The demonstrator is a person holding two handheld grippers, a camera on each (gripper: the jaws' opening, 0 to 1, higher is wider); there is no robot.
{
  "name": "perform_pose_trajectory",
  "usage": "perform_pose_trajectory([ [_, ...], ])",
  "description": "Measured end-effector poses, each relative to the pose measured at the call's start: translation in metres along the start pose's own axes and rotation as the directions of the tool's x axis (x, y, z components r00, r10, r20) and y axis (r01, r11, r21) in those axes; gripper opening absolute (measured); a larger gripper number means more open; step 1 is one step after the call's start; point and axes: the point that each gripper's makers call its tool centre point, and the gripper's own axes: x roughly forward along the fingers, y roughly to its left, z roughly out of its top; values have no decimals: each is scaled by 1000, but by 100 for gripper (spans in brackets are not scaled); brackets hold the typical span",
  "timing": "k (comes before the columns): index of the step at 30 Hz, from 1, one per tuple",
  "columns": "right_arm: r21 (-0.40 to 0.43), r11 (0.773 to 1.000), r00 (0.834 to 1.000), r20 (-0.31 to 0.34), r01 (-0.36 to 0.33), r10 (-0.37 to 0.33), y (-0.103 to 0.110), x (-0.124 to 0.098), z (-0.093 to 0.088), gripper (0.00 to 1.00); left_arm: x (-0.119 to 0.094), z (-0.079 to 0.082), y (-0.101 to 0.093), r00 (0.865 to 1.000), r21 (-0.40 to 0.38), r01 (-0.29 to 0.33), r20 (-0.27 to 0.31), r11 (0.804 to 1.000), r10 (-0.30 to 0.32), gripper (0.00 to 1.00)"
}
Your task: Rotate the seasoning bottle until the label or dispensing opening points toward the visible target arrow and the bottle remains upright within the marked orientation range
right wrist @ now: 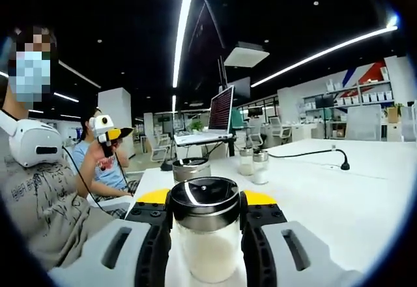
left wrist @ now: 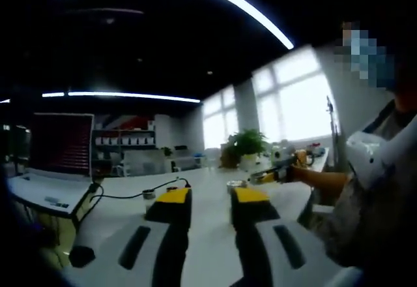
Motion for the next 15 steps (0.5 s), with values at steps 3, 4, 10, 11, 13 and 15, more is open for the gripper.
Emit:
perform_pose_trajectory([
  [3, 0, 999, 999, -8, -33, 33, 2, 1, -1, 40, -3, 3, 0, 1000, -34, 8, 29, 999, -7, 25],
  [4, 0, 999, 999, -12, -45, 45, 3, 1, -1, 40, -5, 3, 2, 999, -40, 7, 31, 999, -5, 25],
  [10, 3, 994, 994, -18, -112, 112, 7, 1, -2, 40, -8, 3, 0, 1000, -31, 0, 17, 1000, 1, 25],
  [11, -2, 994, 993, -21, -113, 113, 9, 1, -2, 40, -9, 4, 0, 1000, -27, -4, 18, 1000, 4, 25],
  [13, -8, 993, 993, -24, -115, 115, 11, 2, -1, 40, -11, 5, 1, 1000, -20, -12, 21, 1000, 12, 25],
  [15, -16, 992, 992, -34, -124, 123, 12, 2, -1, 40, -11, 7, 2, 1000, -20, -16, 26, 1000, 16, 25],
])
